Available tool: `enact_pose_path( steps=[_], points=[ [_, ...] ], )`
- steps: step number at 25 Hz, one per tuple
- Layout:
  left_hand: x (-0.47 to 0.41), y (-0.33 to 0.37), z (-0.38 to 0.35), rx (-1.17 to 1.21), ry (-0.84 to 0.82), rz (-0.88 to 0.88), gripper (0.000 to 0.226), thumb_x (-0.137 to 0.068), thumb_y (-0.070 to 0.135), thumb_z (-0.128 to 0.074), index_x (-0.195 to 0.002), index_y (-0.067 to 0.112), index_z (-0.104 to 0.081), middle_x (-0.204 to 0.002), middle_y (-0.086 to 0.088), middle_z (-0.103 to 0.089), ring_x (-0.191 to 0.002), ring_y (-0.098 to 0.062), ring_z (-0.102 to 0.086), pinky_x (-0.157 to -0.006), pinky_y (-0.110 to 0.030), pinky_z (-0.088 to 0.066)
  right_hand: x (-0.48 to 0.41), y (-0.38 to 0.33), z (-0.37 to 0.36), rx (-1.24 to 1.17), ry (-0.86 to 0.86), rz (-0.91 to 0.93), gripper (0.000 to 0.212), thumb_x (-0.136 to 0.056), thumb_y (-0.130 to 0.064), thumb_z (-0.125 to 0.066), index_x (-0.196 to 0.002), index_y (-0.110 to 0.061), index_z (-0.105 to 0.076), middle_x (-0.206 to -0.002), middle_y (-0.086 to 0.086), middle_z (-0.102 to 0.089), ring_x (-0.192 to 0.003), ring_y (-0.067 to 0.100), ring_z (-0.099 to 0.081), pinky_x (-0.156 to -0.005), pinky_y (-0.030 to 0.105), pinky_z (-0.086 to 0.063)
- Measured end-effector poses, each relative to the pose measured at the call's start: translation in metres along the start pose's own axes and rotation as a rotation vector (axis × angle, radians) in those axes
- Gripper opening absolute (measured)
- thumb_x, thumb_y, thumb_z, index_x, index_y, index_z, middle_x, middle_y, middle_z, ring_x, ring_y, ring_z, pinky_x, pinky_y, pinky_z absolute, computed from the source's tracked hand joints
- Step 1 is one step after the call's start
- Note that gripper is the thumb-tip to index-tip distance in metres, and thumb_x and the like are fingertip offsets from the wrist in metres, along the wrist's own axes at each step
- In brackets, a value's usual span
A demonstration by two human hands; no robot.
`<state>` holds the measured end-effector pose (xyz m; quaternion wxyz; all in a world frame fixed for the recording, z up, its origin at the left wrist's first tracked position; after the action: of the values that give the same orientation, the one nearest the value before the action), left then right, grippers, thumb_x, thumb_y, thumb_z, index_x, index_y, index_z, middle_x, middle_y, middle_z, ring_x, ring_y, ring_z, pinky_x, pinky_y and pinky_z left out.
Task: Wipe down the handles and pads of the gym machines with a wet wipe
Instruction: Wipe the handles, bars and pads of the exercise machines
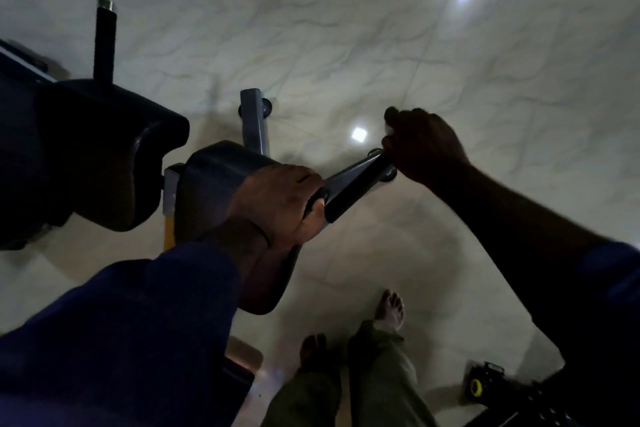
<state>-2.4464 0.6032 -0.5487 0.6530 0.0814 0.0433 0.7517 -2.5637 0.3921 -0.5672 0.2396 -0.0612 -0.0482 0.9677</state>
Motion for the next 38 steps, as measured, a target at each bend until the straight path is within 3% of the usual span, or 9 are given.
enact_pose_path(
  steps=[4, 8, 12, 15, 18, 26, 32, 36, 38],
  points=[
    [0.002, -0.004, -0.005, 0.001, 0.002, 0.005, 0.036, -0.095, 0.044, -0.042, -0.103, 0.021, -0.067, -0.099, 0.004, -0.067, -0.089, -0.023, -0.061, -0.076, -0.040, -0.046, 0.003, 0.006, -0.022, -0.192, -0.075, -0.195, 0.028, -0.092, -0.036, -0.034, -0.094, -0.018, -0.057, -0.091, 0.011, -0.062, -0.086, 0.038, -0.063, -0.068, 0.039, -0.049],
    [0.003, -0.004, -0.004, -0.003, 0.022, -0.012, 0.034, -0.094, 0.043, -0.046, -0.099, 0.019, -0.068, -0.094, 0.000, -0.068, -0.085, -0.028, -0.062, -0.073, -0.042, -0.048, 0.015, 0.016, -0.031, -0.460, 0.030, -0.516, 0.028, -0.100, -0.028, -0.045, -0.104, -0.015, -0.070, -0.105, 0.008, -0.071, -0.096, 0.029, -0.063, -0.084, 0.034, -0.045],
    [0.005, -0.003, -0.005, -0.020, 0.028, -0.040, 0.033, -0.096, 0.044, -0.044, -0.099, 0.020, -0.068, -0.094, 0.000, -0.067, -0.085, -0.026, -0.062, -0.072, -0.040, -0.046, 0.039, 0.017, -0.058, -1.561, 0.392, -1.095, 0.013, -0.088, -0.010, -0.060, -0.091, -0.008, -0.073, -0.086, 0.007, -0.070, -0.069, 0.016, -0.065, -0.069, 0.030, -0.051],
    [0.002, -0.004, -0.005, -0.010, -0.002, -0.040, 0.037, -0.095, 0.044, -0.041, -0.099, 0.020, -0.069, -0.094, 0.000, -0.068, -0.085, -0.027, -0.062, -0.072, -0.040, -0.047, 0.059, 0.001, -0.072, -1.988, 0.470, -1.238, 0.007, -0.097, -0.006, -0.062, -0.099, -0.005, -0.069, -0.086, 0.009, -0.072, -0.078, 0.021, -0.072, -0.073, 0.033, -0.060],
    [0.000, -0.002, -0.005, -0.017, -0.010, -0.045, 0.037, -0.094, 0.043, -0.042, -0.098, 0.018, -0.069, -0.094, -0.001, -0.068, -0.085, -0.028, -0.062, -0.071, -0.040, -0.048, 0.089, -0.054, -0.089, -2.051, 0.352, -1.129, 0.015, -0.104, -0.010, -0.056, -0.111, -0.007, -0.068, -0.105, 0.007, -0.074, -0.102, 0.024, -0.073, -0.096, 0.037, -0.059],
    [0.003, -0.001, -0.001, -0.035, 0.015, -0.050, 0.033, -0.094, 0.042, -0.044, -0.097, 0.019, -0.068, -0.094, -0.001, -0.067, -0.084, -0.029, -0.063, -0.070, -0.038, -0.046, 0.059, -0.011, -0.091, -2.059, 0.583, -1.121, 0.014, -0.107, -0.011, -0.051, -0.098, -0.009, -0.061, -0.092, 0.007, -0.066, -0.082, 0.016, -0.063, -0.072, 0.027, -0.054],
    [-0.001, -0.001, -0.004, -0.016, 0.001, -0.056, 0.032, -0.093, 0.038, -0.045, -0.101, 0.016, -0.068, -0.098, -0.003, -0.068, -0.085, -0.031, -0.064, -0.071, -0.041, -0.050, 0.111, -0.134, -0.123, -2.281, 0.135, -1.162, 0.025, -0.105, -0.003, -0.044, -0.114, 0.000, -0.067, -0.107, 0.011, -0.073, -0.087, 0.017, -0.070, -0.088, 0.031, -0.056],
    [-0.001, 0.000, -0.002, -0.015, -0.001, -0.031, 0.031, -0.093, 0.040, -0.045, -0.101, 0.019, -0.066, -0.097, -0.001, -0.067, -0.085, -0.029, -0.063, -0.069, -0.038, -0.049, 0.074, -0.055, -0.114, -2.310, 0.529, -1.294, 0.019, -0.107, -0.012, -0.051, -0.103, -0.006, -0.068, -0.104, 0.016, -0.068, -0.078, 0.018, -0.063, -0.069, 0.027, -0.048],
    [-0.003, 0.000, -0.003, -0.019, -0.028, -0.016, 0.032, -0.092, 0.041, -0.045, -0.103, 0.019, -0.066, -0.100, -0.001, -0.068, -0.087, -0.029, -0.064, -0.071, -0.039, -0.051, 0.080, -0.080, -0.106, -2.218, 0.383, -1.264, 0.023, -0.107, -0.015, -0.054, -0.117, 0.000, -0.068, -0.110, 0.014, -0.072, -0.084, 0.014, -0.071, -0.073, 0.026, -0.056]
  ],
)
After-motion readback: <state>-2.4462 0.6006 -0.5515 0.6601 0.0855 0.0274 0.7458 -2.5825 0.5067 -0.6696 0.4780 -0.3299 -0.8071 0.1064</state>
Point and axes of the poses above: each hand's wrist, its own x-axis away from the middle knuckle, its own z-axis out of the back of the hand, y = z × x, the point moved 5 cm from there along -x, towards the middle knuckle
